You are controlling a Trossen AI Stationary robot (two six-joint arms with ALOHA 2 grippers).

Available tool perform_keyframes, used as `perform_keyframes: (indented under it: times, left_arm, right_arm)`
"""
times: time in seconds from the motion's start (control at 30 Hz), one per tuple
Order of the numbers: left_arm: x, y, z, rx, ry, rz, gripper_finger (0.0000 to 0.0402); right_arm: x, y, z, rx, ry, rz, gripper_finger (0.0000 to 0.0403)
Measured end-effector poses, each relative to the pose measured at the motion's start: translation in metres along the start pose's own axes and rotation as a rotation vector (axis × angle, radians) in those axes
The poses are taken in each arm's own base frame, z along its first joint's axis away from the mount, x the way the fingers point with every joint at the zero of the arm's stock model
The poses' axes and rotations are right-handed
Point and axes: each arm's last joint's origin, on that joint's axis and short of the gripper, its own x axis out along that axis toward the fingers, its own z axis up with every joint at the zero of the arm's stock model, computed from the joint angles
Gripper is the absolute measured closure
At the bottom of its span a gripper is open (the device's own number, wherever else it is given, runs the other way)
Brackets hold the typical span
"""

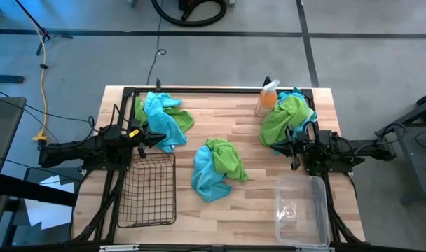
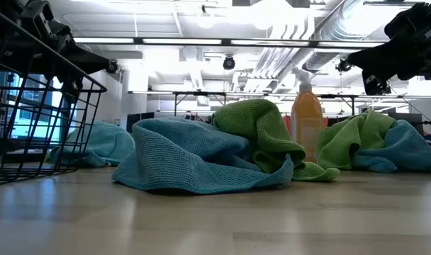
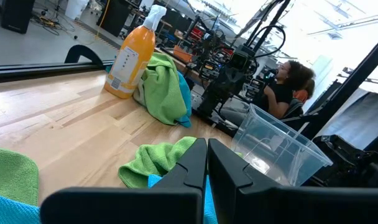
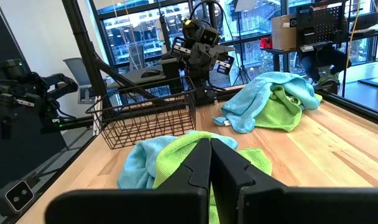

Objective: Sort microfiber towel by color & place in baskets

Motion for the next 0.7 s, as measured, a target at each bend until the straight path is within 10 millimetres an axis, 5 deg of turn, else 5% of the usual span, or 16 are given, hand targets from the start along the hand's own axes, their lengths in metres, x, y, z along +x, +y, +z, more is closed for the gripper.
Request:
perform_keyframes:
  times: [0.33,0.53,0.7]
  left_arm:
    - [0.000,0.000,0.000,0.000,-0.001,0.000,0.0398]
    - [0.000,0.000,0.000,0.000,0.000,0.000,0.0398]
    - [0.000,0.000,0.000,0.000,-0.001,0.000,0.0398]
  right_arm:
    - [0.000,0.001,0.005,0.030,-0.049,0.009,0.0402]
    - [-0.011,0.006,0.044,0.208,-0.479,0.076,0.0402]
    - [-0.027,0.005,0.073,0.297,-0.760,-0.044,0.0402]
